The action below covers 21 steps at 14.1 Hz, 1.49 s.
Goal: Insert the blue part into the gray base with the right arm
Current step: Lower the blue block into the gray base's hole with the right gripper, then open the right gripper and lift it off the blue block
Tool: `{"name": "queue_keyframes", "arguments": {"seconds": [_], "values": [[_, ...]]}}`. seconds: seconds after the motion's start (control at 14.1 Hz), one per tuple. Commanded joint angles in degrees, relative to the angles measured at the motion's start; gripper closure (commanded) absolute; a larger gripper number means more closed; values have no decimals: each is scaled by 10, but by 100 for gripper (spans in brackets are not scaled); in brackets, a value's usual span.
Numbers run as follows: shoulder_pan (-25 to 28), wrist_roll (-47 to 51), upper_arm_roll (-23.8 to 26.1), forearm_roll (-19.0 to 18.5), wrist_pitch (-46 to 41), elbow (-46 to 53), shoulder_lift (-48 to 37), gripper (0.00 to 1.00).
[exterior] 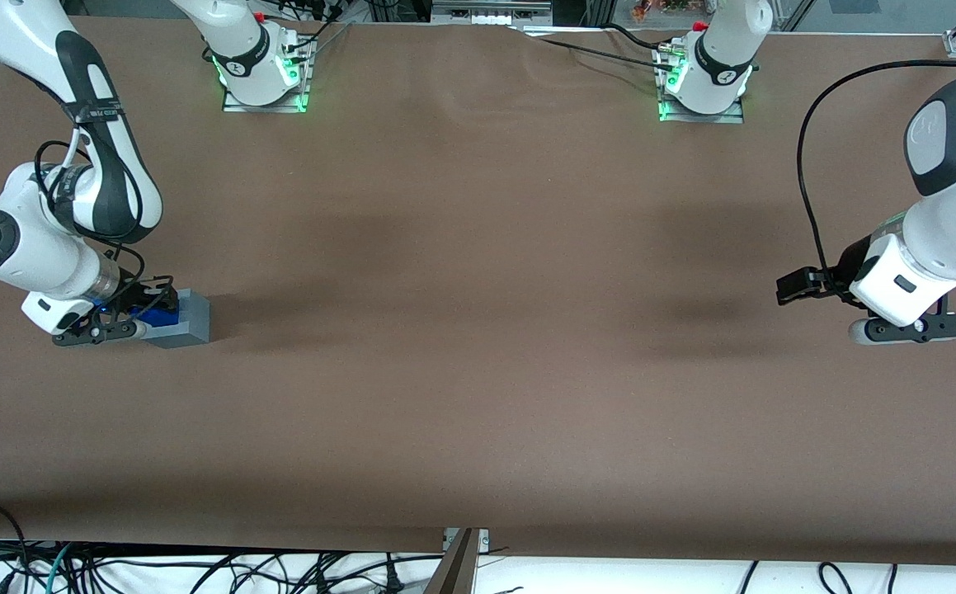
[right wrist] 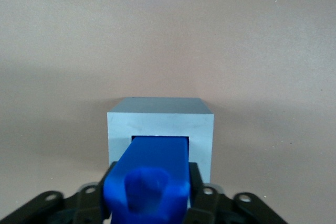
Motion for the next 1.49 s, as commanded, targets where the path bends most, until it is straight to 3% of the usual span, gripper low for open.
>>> {"name": "queue_keyframes", "arguments": {"seconds": [0.0,0.57,1.13,1.42], "values": [[-1,1,2,9,3,-2,-7,1],[1,1,5,9,-35,0,-60,1],[1,34,40,13,-224,2,-244,1],[2,49,52,26,-353,93,-263,1]]}}
